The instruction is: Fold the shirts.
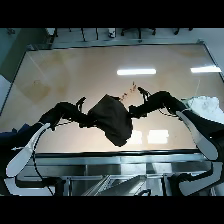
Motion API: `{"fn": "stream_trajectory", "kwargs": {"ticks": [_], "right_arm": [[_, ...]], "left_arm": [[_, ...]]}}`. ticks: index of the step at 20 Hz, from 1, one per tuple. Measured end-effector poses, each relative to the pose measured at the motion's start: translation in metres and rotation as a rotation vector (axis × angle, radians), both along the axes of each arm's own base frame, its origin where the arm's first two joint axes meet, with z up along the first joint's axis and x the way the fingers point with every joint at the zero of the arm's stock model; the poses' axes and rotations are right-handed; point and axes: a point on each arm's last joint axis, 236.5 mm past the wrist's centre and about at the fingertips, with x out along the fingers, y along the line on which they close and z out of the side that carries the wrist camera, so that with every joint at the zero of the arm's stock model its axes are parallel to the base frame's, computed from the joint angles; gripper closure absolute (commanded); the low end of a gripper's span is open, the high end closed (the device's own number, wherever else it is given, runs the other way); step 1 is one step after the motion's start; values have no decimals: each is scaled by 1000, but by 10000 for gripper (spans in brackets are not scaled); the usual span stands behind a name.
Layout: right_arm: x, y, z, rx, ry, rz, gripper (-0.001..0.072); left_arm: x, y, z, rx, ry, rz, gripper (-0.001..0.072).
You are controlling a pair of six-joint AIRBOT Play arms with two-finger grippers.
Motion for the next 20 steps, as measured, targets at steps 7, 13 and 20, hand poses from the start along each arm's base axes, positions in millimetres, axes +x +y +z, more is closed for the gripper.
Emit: {"fn": "stream_trajectory", "kwargs": {"ticks": [7, 13, 20], "right_arm": [[44, 1, 146, 83, -339, 43, 698], [-4, -22, 452, 146, -1084, 57, 699], [-134, -65, 625, -4, -1672, -3, 698]], "left_arm": [[43, 23, 131, -73, -311, 44, 694], [27, 48, 447, -197, -1030, 112, 694], [-98, 51, 653, -367, -1537, 110, 694]]}}
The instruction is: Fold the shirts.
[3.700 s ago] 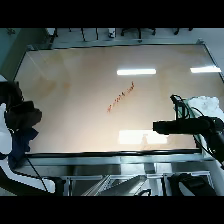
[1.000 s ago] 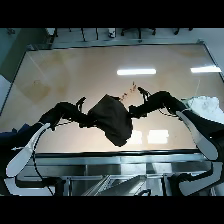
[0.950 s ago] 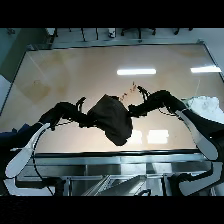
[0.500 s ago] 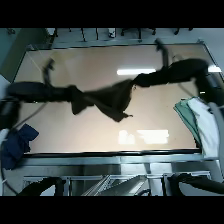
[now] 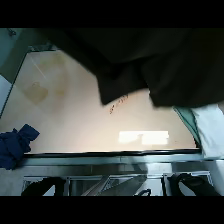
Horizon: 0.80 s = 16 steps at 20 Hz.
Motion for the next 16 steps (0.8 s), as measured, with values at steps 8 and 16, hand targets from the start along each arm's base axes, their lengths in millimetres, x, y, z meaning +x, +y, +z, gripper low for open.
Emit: {"fn": "stream_trajectory", "kwargs": {"ticks": [8, 16], "right_arm": [[151, 3, -206, -114, 553, -65, 696], [244, 39, -495, -25, 1217, -15, 439]], "left_arm": [[150, -22, -239, 95, 633, 0, 693], [194, -24, -561, 275, 1234, 27, 693]]}}
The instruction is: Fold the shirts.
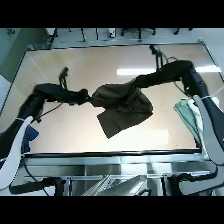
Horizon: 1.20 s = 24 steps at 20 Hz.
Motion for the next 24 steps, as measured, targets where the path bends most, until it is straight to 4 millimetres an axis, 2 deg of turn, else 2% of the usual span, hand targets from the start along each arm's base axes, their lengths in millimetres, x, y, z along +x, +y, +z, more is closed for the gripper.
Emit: {"fn": "stream_trajectory", "kwargs": {"ticks": [2, 4, 6, 8, 9, 10, 11, 13, 15, 16, 18, 21, 24], "right_arm": [[9, -6, -15, 27, 49, -51, 439], [16, -25, -5, 59, 71, -113, 439], [8, -50, 16, 79, 103, -161, 464], [-21, -74, 23, 62, 175, -204, 461], [-39, -81, 22, 53, 215, -230, 396], [-61, -87, 17, 49, 260, -264, 259], [-82, -90, 7, 48, 307, -297, 234], [-128, -83, -23, 72, 413, -357, 234], [-160, -70, -58, 101, 493, -408, 234], [-170, -64, -73, 106, 519, -429, 233], [-179, -52, -101, 106, 548, -473, 234], [-181, -43, -138, 84, 590, -544, 233], [-170, -44, -160, 79, 598, -619, 234]], "left_arm": [[0, 6, -38, 21, 71, 4, 693], [3, 8, -59, 31, 108, -8, 693], [10, 9, -67, 35, 114, -17, 693], [15, 7, -70, 35, 118, -42, 693], [19, 7, -70, 35, 114, -49, 693], [22, 6, -69, 36, 109, -61, 693], [22, 5, -68, 35, 111, -73, 693], [22, 3, -66, 31, 115, -90, 693], [23, 3, -66, 31, 114, -96, 693], [23, 2, -65, 30, 115, -99, 693], [22, 2, -65, 28, 118, -105, 693], [20, 1, -65, 27, 125, -115, 693], [18, 1, -64, 25, 131, -120, 693]]}}
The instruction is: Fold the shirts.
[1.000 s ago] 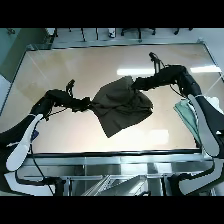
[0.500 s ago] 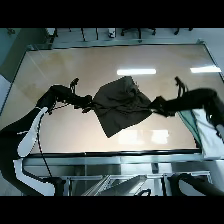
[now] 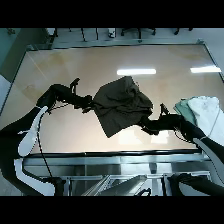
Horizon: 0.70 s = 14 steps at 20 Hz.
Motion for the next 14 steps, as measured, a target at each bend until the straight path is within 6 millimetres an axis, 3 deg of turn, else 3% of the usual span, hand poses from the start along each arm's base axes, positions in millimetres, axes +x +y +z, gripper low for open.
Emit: {"fn": "stream_trajectory", "kwargs": {"ticks": [5, 6, 7, 9, 12, 14], "right_arm": [[38, -3, -5, -32, -56, -58, 236], [46, -3, -5, -36, -66, -63, 295], [53, -3, -6, -42, -75, -63, 490], [62, 0, -8, -49, -78, -55, 691], [66, 17, -3, -37, -91, 9, 698], [66, 30, 14, -14, -116, 71, 698]], "left_arm": [[-2, 0, 0, -1, 5, -4, 693], [-2, 0, 0, -1, 5, -4, 693], [-2, 0, 0, -1, 5, -4, 693], [-1, 0, 0, -1, 5, -4, 693], [-2, 0, 0, -1, 5, -4, 693], [-1, 0, 4, -2, -4, -4, 693]]}}
